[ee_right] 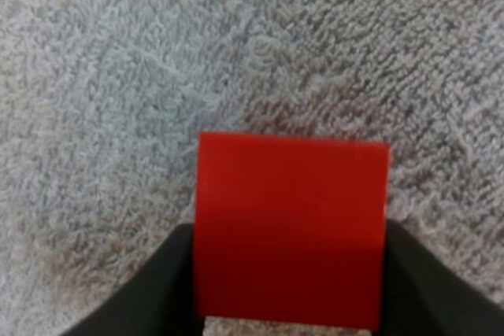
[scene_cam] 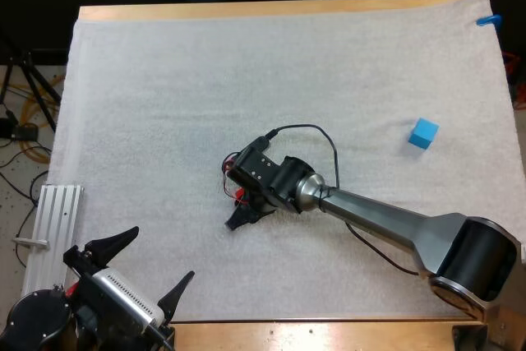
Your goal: Stack red cube on blue cube
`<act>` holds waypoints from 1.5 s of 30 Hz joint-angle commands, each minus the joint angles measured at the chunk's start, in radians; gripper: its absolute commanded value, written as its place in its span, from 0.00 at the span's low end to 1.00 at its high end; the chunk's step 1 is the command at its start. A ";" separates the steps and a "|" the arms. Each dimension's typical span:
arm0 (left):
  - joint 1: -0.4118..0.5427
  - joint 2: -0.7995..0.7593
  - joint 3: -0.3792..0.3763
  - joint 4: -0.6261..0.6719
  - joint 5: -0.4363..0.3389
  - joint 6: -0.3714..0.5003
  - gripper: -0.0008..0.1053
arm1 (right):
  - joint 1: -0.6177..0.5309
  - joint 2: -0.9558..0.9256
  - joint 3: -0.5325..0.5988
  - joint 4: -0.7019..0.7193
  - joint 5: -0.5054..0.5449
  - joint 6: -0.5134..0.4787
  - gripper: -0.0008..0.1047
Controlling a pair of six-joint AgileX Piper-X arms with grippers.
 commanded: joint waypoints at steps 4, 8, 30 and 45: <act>-0.004 0.003 -0.009 0.000 -0.002 -0.010 0.83 | 0.002 -0.004 -0.010 -0.005 0.000 0.006 0.07; -0.004 0.003 -0.009 0.000 -0.002 -0.010 0.83 | 0.002 -0.013 -0.014 0.008 0.000 0.011 0.04; -0.004 0.003 -0.009 0.000 0.037 -0.010 0.83 | -0.174 -0.364 -0.028 0.229 0.142 0.004 0.04; -0.004 0.003 -0.009 -0.003 0.053 -0.010 0.83 | -0.408 -0.439 -0.028 0.385 0.249 -0.003 0.04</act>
